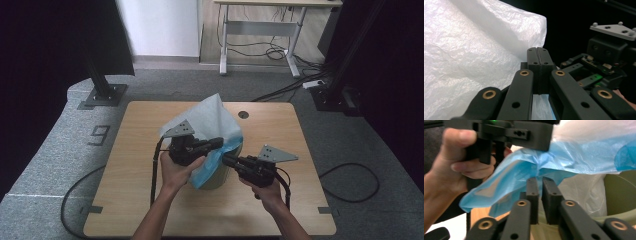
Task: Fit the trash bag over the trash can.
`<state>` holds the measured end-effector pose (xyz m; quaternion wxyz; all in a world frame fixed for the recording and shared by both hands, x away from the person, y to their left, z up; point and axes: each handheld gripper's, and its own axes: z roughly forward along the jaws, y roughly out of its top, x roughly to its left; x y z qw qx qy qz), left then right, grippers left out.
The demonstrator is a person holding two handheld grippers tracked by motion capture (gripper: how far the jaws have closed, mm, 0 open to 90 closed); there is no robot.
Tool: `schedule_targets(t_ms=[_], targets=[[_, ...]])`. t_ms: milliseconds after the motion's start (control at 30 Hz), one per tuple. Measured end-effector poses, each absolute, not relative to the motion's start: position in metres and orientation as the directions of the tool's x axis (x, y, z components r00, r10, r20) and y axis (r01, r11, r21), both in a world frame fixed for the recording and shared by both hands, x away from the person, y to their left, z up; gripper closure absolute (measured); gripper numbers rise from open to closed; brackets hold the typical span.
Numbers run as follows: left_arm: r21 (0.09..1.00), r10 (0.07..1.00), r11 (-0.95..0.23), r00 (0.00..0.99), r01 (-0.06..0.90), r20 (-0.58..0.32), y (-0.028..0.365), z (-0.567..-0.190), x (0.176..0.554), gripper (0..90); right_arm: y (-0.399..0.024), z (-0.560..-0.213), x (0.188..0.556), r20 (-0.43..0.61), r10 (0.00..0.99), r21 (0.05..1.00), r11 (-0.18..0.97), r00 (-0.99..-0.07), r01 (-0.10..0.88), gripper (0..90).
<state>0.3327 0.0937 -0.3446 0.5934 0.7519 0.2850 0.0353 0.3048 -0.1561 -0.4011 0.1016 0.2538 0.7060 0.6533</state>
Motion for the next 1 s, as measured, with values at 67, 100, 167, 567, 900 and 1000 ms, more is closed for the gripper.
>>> schedule_targets(t_ms=[67, 100, 167, 567, 900, 1000], targets=[[0.912, 0.471, -0.127, 0.833, 0.389, -0.29, 0.095, -0.345, 0.333, 90.0, -0.157, -0.4, 0.302, 0.186, 0.488, 0.974, 0.021, -0.853, 0.225, 78.9], [0.912, 0.472, -0.125, 0.832, 0.39, -0.291, 0.095, -0.345, 0.333, 90.0, -0.157, -0.399, 0.301, 0.189, 0.486, 0.974, 0.017, -0.853, 0.226, 77.8], [0.912, 0.469, -0.119, 0.832, 0.393, -0.297, 0.096, -0.346, 0.333, 90.0, -0.158, -0.398, 0.299, 0.189, 0.487, 0.975, 0.012, -0.852, 0.224, 75.6], [0.917, 0.445, -0.103, 0.842, 0.386, -0.305, 0.095, -0.344, 0.33, 90.0, -0.148, -0.399, 0.308, 0.231, 0.481, 0.965, 0.001, -0.846, 0.264, 66.7], [0.917, 0.446, -0.105, 0.843, 0.384, -0.302, 0.095, -0.346, 0.33, 90.0, -0.15, -0.397, 0.312, 0.271, 0.478, 0.958, -0.051, -0.836, 0.281, 83.5], [0.918, 0.45, -0.111, 0.843, 0.381, -0.295, 0.095, -0.345, 0.33, 90.0, -0.151, -0.397, 0.312, 0.271, 0.487, 0.959, -0.059, -0.83, 0.278, 88.8]])
